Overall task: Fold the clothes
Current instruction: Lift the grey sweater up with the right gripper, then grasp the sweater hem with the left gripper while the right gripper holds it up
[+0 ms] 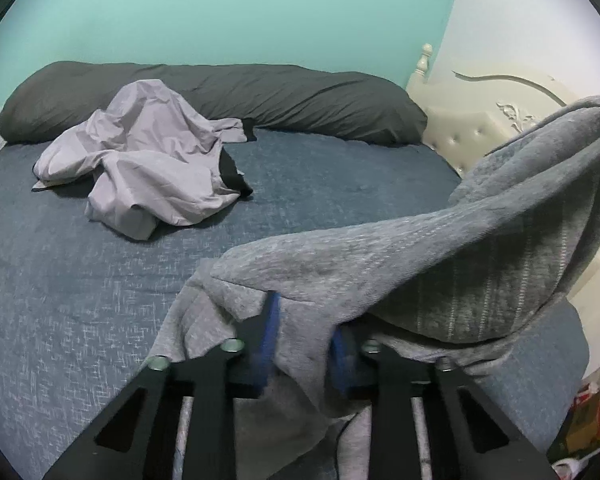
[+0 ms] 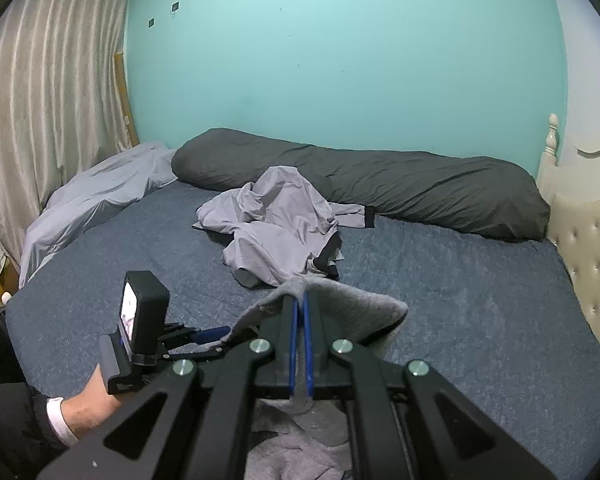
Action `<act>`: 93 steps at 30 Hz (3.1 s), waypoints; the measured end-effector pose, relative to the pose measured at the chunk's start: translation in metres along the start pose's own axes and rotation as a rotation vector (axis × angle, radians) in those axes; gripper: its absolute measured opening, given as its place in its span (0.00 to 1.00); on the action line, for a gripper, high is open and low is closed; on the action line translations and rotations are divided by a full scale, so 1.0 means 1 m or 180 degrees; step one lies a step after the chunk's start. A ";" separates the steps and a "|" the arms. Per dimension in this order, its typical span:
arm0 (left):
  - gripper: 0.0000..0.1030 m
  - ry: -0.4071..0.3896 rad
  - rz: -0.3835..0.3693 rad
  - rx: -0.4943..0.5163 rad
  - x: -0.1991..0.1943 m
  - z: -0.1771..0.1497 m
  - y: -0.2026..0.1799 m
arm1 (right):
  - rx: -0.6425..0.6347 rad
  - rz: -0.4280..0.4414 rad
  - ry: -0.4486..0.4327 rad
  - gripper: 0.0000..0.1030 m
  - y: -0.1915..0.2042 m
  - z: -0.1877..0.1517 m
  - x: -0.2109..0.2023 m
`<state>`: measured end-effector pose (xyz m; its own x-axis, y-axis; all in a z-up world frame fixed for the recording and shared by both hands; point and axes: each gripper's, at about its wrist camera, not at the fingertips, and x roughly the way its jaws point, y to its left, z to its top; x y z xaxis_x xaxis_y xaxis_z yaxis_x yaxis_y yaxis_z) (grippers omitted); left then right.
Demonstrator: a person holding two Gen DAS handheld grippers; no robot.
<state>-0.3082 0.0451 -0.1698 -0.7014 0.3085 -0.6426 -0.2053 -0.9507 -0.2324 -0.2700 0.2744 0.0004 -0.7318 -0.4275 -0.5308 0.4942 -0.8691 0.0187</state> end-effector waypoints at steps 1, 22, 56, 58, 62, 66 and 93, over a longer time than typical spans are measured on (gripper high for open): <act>0.11 -0.0005 0.0001 0.0022 -0.002 0.001 -0.001 | 0.0004 0.0000 0.0000 0.02 0.000 0.000 -0.001; 0.06 -0.0672 0.0374 0.0426 -0.195 0.115 -0.019 | 0.0073 -0.0132 -0.0596 0.02 0.007 0.067 -0.097; 0.06 -0.1847 0.0911 0.0941 -0.535 0.212 -0.137 | -0.0139 0.0014 -0.1678 0.02 0.055 0.187 -0.340; 0.06 -0.1847 0.0884 0.0927 -0.539 0.208 -0.136 | -0.0158 0.0019 -0.1678 0.02 0.055 0.180 -0.346; 0.06 -0.1865 0.0862 0.0968 -0.557 0.194 -0.132 | -0.0198 0.0034 -0.1663 0.02 0.055 0.172 -0.355; 0.06 -0.1910 0.0825 0.1008 -0.566 0.168 -0.128 | -0.0205 0.0157 -0.1670 0.02 0.056 0.151 -0.365; 0.06 -0.0944 0.0783 0.0752 -0.341 0.155 -0.054 | 0.0133 0.0073 -0.0647 0.02 0.007 0.100 -0.166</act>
<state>-0.1638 -0.0138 0.1753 -0.9070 0.0830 -0.4128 -0.1341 -0.9863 0.0963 -0.1919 0.3150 0.1736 -0.8023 -0.4851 -0.3480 0.4951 -0.8663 0.0661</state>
